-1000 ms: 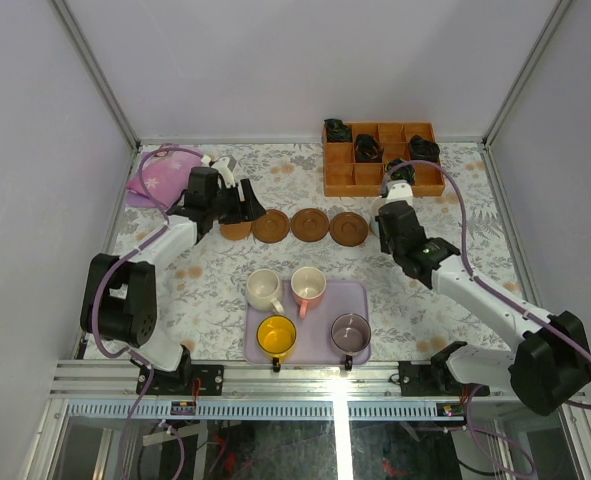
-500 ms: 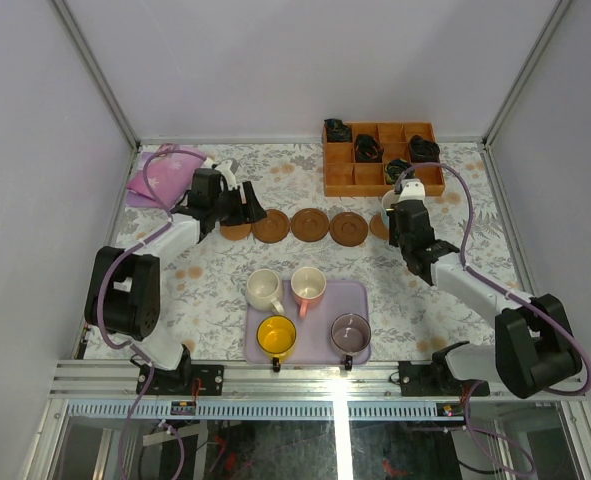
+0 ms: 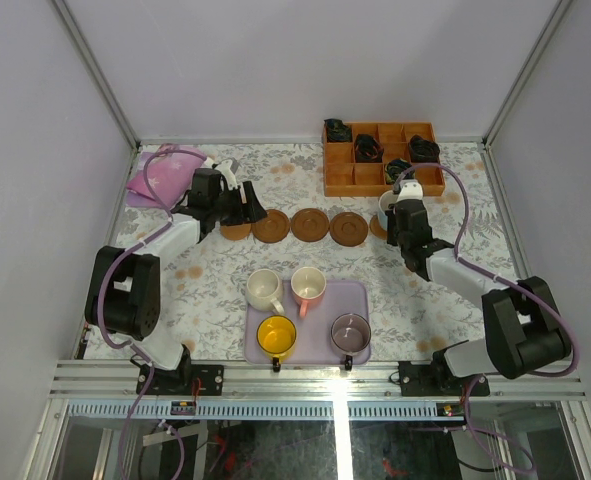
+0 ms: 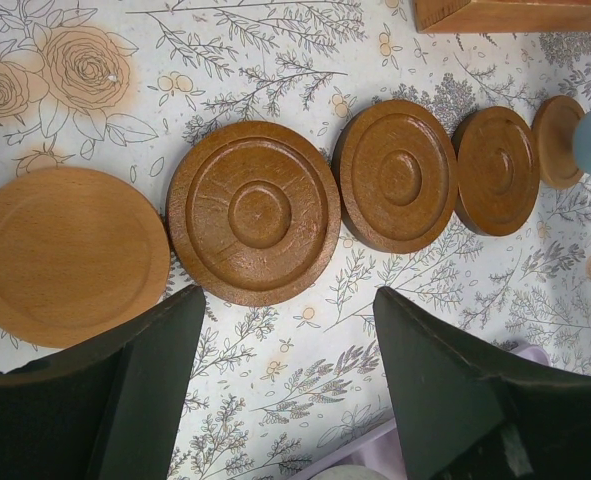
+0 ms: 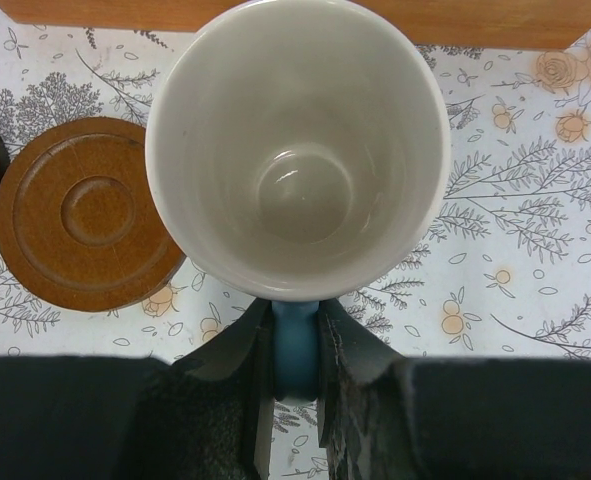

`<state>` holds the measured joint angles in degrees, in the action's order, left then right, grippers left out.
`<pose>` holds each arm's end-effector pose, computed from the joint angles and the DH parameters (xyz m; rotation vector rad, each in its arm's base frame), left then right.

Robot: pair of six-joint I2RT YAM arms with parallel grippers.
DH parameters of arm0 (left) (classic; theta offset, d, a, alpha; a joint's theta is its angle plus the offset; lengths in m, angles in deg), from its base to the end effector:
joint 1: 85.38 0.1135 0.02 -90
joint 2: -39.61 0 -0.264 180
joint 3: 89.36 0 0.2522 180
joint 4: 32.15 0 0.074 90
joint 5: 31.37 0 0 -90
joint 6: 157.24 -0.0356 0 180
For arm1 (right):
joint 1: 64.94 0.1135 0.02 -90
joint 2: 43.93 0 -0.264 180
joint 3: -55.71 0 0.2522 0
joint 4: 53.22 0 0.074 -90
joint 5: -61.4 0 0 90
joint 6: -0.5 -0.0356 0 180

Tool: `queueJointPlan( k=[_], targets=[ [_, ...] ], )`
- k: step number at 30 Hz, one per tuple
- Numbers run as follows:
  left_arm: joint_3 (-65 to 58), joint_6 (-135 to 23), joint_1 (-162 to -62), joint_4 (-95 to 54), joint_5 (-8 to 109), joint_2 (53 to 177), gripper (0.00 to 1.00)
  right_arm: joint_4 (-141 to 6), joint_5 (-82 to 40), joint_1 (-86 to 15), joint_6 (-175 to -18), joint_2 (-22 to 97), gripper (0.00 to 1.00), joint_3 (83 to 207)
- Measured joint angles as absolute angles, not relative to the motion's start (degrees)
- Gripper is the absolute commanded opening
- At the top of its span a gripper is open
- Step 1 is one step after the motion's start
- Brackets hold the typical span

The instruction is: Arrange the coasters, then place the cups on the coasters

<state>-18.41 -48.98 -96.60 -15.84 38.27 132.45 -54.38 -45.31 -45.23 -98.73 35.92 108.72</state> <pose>0.3424 -0.0805 0.2167 0.0581 2.2738 -0.6734 0.2802 0.0895 0.2088 -0.0070 2.0372 0.0161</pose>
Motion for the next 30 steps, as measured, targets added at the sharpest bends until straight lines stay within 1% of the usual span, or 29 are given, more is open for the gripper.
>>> queueJointPlan(
  k=[30],
  targets=[
    [-18.41, -48.96, -96.60, -16.21, 38.27, 132.47, 0.69, -52.92, -43.87, -45.62, -98.97, 39.40, 0.00, 108.85]
  ],
)
